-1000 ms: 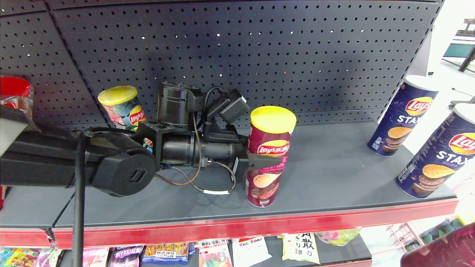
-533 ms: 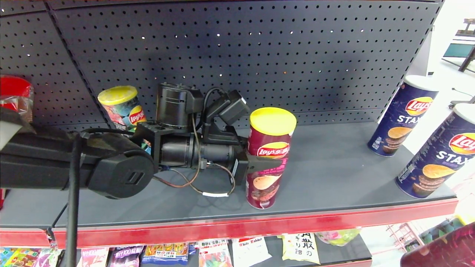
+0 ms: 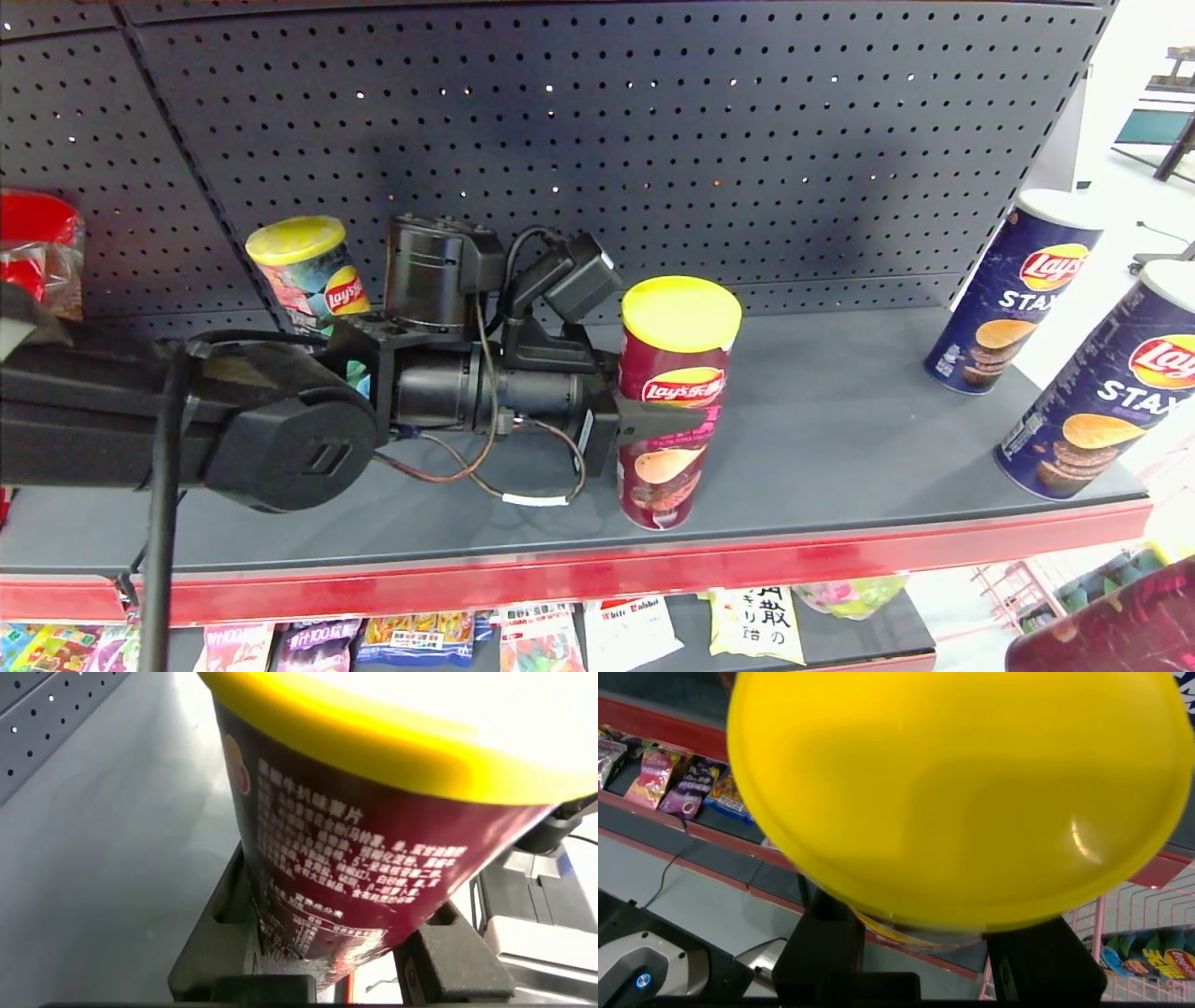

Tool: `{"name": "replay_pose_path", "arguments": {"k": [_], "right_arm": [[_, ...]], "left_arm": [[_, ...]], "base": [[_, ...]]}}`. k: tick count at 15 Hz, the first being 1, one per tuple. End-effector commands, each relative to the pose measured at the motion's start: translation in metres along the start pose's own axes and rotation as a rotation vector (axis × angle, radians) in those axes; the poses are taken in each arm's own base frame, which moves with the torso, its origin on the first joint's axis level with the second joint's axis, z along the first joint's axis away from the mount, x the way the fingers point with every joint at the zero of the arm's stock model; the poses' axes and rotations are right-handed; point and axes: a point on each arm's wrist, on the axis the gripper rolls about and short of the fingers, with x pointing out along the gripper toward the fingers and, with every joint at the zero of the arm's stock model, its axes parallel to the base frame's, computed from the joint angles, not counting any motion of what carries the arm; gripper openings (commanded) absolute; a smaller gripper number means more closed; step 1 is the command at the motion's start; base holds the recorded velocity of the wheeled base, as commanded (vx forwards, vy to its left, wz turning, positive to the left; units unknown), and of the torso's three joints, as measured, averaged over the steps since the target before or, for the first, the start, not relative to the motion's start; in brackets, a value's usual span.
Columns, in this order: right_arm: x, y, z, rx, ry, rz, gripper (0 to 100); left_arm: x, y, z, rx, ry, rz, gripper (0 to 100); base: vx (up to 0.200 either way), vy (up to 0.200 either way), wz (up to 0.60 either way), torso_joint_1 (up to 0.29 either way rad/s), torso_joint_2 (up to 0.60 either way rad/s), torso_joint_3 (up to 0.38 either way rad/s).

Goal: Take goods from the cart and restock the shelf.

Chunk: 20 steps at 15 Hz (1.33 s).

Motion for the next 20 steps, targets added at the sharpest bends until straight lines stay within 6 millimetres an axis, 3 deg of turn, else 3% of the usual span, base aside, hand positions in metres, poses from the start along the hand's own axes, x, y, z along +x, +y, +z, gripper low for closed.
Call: {"name": "replay_pose_path", "arguments": {"k": [1, 2, 9, 12, 15, 16, 20], "right_arm": [[0.0, 0.0, 0.0, 0.0, 0.001, 0.001, 0], [0.0, 0.0, 0.0, 0.0, 0.001, -0.001, 0], [0.003, 0.0, 0.003, -0.002, 0.01, 0.006, 0], [0.016, -0.002, 0.026, 0.0, 0.039, 0.045, 0], [0.035, -0.004, 0.045, 0.001, 0.053, 0.089, 0], [0.054, -0.005, 0.058, -0.001, 0.049, 0.116, 0], [0.111, -0.01, 0.095, -0.026, 0.09, 0.182, 0]], "left_arm": [[0.001, -0.002, 0.0, 0.002, 0.0, -0.005, 0], [0.002, -0.003, 0.001, 0.004, 0.0, -0.01, 100], [-0.011, -0.013, -0.002, -0.025, 0.015, 0.008, 100], [-0.041, -0.022, -0.013, -0.06, 0.046, 0.101, 100], [-0.071, -0.027, -0.017, -0.07, 0.045, 0.17, 100], [-0.09, -0.035, -0.023, -0.079, 0.049, 0.209, 100], [-0.131, -0.079, -0.041, -0.084, 0.068, 0.3, 100]], "base": [[0.0, 0.0, 0.0, 0.0, 0.0, 0.0], [0.0, 0.0, 0.0, 0.0, 0.0, 0.0], [0.0, 0.0, 0.0, 0.0, 0.0, 0.0], [0.0, 0.0, 0.0, 0.0, 0.0, 0.0], [0.0, 0.0, 0.0, 0.0, 0.0, 0.0], [0.0, 0.0, 0.0, 0.0, 0.0, 0.0], [0.0, 0.0, 0.0, 0.0, 0.0, 0.0]]}}
